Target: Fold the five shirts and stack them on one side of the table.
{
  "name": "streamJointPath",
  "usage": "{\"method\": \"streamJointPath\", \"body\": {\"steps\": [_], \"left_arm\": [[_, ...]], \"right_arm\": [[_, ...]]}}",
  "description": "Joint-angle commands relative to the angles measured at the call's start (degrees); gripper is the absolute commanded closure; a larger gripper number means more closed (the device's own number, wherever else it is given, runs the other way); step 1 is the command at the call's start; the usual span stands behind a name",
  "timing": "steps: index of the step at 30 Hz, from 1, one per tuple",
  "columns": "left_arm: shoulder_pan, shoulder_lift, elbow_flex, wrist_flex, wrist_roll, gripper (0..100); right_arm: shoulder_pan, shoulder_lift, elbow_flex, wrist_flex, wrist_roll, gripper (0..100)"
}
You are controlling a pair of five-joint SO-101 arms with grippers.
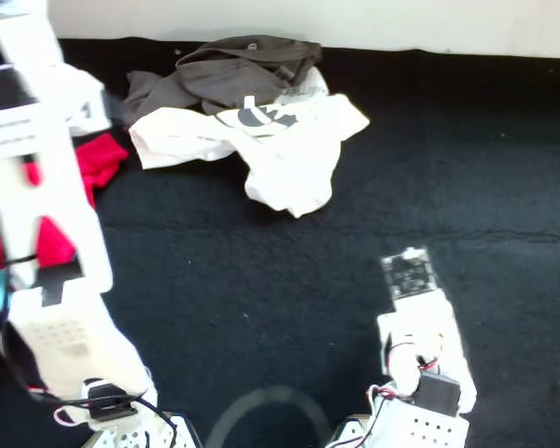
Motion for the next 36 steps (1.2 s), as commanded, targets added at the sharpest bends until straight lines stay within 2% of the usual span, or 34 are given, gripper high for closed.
{"method": "streamJointPath", "body": {"steps": [1, 9, 16, 19, 23, 25, 26, 32, 36], "left_arm": [[7.96, -2.51, 9.10, -8.35, 5.89, 65], [20.97, -0.66, 23.43, -27.78, 10.90, 65], [23.60, 12.97, 19.82, -36.31, 11.25, 65], [23.25, 18.59, 14.29, -36.31, 9.32, 71], [21.67, 21.23, 8.04, -29.01, 6.95, 100], [20.09, 21.14, 5.23, -22.68, 6.95, 97], [19.12, 21.14, 3.12, -19.87, 6.86, 99], [10.15, 21.14, -15.08, -1.49, 6.68, 99], [5.05, 21.14, -30.20, 11.60, 1.05, 99]], "right_arm": [[4.97, -0.13, -6.11, -0.75, -1.14, 69.7], [8.84, 0.04, -18.68, 1.80, -1.14, 69.9], [9.01, -0.04, -23.08, 9.45, -1.14, 69.9], [9.01, -0.04, -22.55, 9.80, -1.23, 69.9], [9.01, -0.04, -22.46, 9.54, -1.32, 69.9], [9.01, -0.04, -22.46, 9.36, -1.41, 69.9], [9.01, -0.04, -22.46, 9.36, -1.41, 69.9], [8.66, -0.04, -22.37, 9.27, -1.49, 69.9], [8.66, -0.04, -22.37, 9.27, -1.49, 69.9]]}}
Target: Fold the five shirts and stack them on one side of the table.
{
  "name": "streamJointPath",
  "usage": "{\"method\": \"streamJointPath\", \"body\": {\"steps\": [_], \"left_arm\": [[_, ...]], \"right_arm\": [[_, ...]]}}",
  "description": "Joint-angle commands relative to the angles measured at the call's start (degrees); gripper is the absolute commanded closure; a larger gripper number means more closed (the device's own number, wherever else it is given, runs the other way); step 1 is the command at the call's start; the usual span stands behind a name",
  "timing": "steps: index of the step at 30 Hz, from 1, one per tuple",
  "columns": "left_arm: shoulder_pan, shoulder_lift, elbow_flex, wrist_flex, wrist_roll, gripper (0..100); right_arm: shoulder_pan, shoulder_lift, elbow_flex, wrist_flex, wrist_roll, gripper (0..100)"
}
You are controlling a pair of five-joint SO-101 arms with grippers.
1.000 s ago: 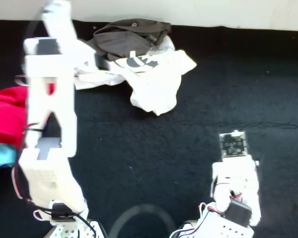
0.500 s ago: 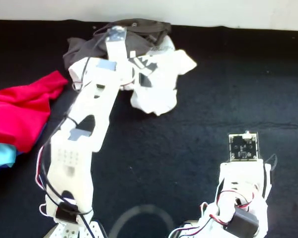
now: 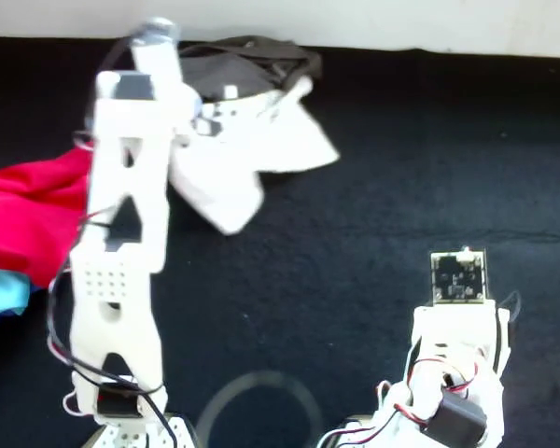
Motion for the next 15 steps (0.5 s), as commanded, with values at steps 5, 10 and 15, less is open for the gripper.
{"method": "streamJointPath", "body": {"steps": [5, 10, 15], "left_arm": [[-14.37, -7.43, -14.73, 8.97, -6.95, 99], [-27.38, -22.73, -6.46, 8.88, -13.01, 99], [-42.24, -37.93, 5.93, 8.70, -20.84, 99]], "right_arm": [[0.22, 0.04, -1.98, -0.31, -0.70, 69.9], [0.13, 0.04, -1.89, -0.31, -0.70, 69.9], [0.13, 0.04, -1.89, -0.31, -0.79, 69.9]]}}
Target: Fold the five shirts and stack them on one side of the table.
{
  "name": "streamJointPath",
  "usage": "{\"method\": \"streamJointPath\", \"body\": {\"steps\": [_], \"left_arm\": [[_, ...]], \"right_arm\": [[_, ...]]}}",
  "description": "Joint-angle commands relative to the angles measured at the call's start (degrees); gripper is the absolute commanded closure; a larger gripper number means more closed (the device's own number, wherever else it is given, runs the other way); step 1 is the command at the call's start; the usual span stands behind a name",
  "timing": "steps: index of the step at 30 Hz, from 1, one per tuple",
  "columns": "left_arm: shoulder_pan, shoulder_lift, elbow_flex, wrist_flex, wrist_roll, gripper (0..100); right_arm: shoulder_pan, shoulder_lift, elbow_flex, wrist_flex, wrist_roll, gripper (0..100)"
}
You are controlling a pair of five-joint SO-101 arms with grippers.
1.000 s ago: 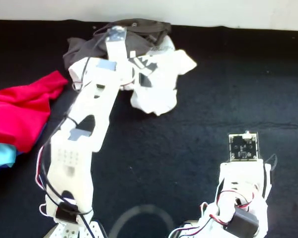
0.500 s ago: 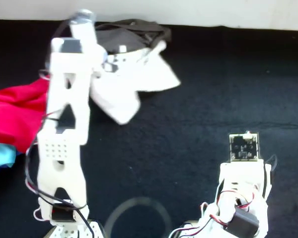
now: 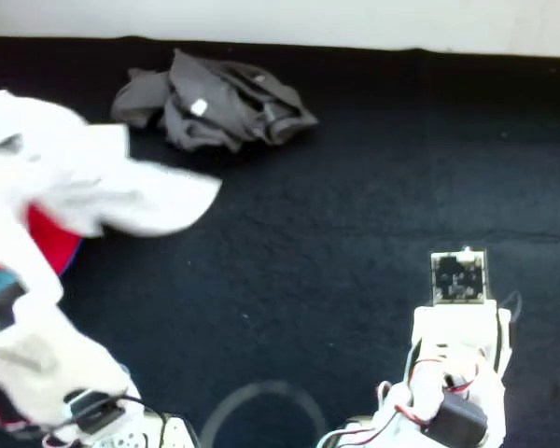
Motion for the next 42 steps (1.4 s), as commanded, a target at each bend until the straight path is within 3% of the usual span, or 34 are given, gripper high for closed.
{"method": "streamJointPath", "body": {"steps": [1, 4, 7, 11, 18, 25, 33, 42], "left_arm": [[-10.86, -13.23, 6.90, 0.09, -5.19, 99], [-19.30, -17.54, 10.59, -1.32, -7.56, 99], [-27.21, -17.71, 11.03, -7.65, -7.65, 99], [-31.25, -12.35, 11.12, -14.95, -7.65, 99], [-27.82, 2.68, 10.86, -13.54, -7.82, 98], [-26.77, 9.19, 10.68, -10.20, -7.74, 72], [-26.24, 2.24, -0.48, -10.37, -7.56, 78], [-13.49, 1.27, -10.77, -8.70, -7.47, 70]], "right_arm": [[0.13, 0.04, -1.89, -0.22, -0.79, 69.9], [0.13, -0.31, -0.57, -0.31, -0.79, 69.9], [0.13, -0.31, 1.80, -0.31, -0.79, 69.9], [0.13, -0.31, 3.74, -0.31, -0.79, 69.9], [0.13, -0.31, 3.30, -0.31, -4.31, 69.9], [0.13, -0.31, 3.21, -0.31, -4.13, 69.9], [0.13, -0.31, 3.65, -0.31, -4.22, 69.9], [0.13, -0.31, 3.65, -0.31, -4.22, 69.9]]}}
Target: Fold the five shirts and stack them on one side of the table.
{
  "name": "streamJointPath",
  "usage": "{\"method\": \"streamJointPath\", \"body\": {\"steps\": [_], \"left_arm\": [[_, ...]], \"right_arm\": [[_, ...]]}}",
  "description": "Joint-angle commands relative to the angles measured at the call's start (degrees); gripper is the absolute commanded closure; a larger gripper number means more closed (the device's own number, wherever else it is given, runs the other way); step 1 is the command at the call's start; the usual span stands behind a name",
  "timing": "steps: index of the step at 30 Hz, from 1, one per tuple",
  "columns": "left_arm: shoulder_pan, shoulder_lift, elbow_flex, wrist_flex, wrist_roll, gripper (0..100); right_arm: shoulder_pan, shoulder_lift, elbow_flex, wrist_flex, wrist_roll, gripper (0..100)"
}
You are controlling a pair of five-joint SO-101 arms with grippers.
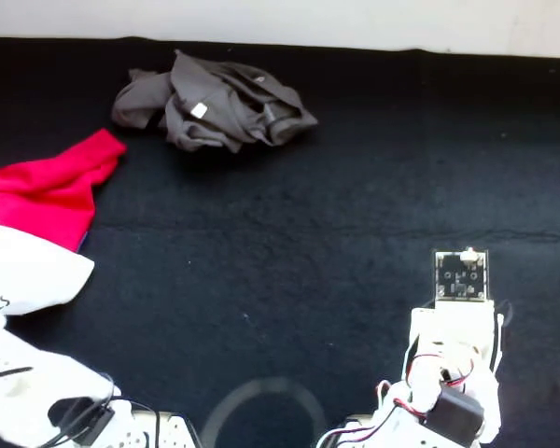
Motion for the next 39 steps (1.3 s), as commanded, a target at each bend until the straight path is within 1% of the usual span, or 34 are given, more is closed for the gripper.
{"method": "streamJointPath", "body": {"steps": [1, 4, 6, 7, 9, 11, 14, 16, 19, 27, 31, 33, 34, 35, 38, 39], "left_arm": [[8.48, -2.59, -1.80, 2.37, -0.09, 69], [17.80, -2.59, 2.07, 4.75, -0.09, 68], [24.57, -2.51, 6.37, 4.75, 0.26, 68], [28.09, -2.51, 8.84, 4.13, 1.58, 67], [34.15, -2.15, 14.73, 0.09, 5.19, 67], [39.60, -0.48, 20.35, -6.59, 9.67, 67], [45.14, 4.00, 25.80, -16.97, 19.69, 67], [47.52, 8.04, 26.68, -22.68, 26.11, 67], [50.59, 14.02, 26.68, -28.48, 31.65, 67], [56.57, 23.52, 26.68, -38.15, 32.09, 67], [57.80, 25.63, 26.68, -42.73, 32.09, 68], [57.89, 25.80, 26.59, -43.43, 32.00, 69], [57.89, 25.80, 26.59, -43.43, 32.00, 71], [57.89, 25.71, 26.59, -43.34, 32.00, 76], [57.36, 25.71, 26.59, -43.25, 32.00, 100], [57.19, 25.63, 26.59, -43.16, 32.00, 99]], "right_arm": [[0.13, -0.13, -0.22, -0.31, -0.62, 69.9], [0.13, -0.13, -0.22, -0.31, -0.53, 69.9], [0.13, -0.13, -0.22, -0.31, -0.44, 69.9], [0.13, -0.04, -0.22, -0.31, -0.44, 69.9], [0.13, 0.04, -0.22, -0.31, -0.44, 69.9], [0.13, 0.04, -0.22, -0.31, -0.44, 69.9], [0.31, 0.13, -0.22, -0.31, -0.44, 69.9], [0.40, 0.13, -0.22, -0.22, -0.44, 69.9], [0.40, 0.13, -0.22, 0.04, -0.44, 69.9], [0.48, 0.13, -0.22, 0.13, -0.44, 69.9], [0.48, 0.13, -0.22, 0.13, -0.44, 69.9], [0.48, 0.13, -0.22, 0.13, -0.44, 69.9], [0.48, 0.13, -0.22, 0.13, -0.44, 69.9], [0.48, 0.13, -0.13, 0.13, -0.44, 69.9], [0.22, 0.13, -0.13, 0.13, -0.44, 69.9], [0.22, 0.13, -0.13, 0.04, -0.44, 69.9]]}}
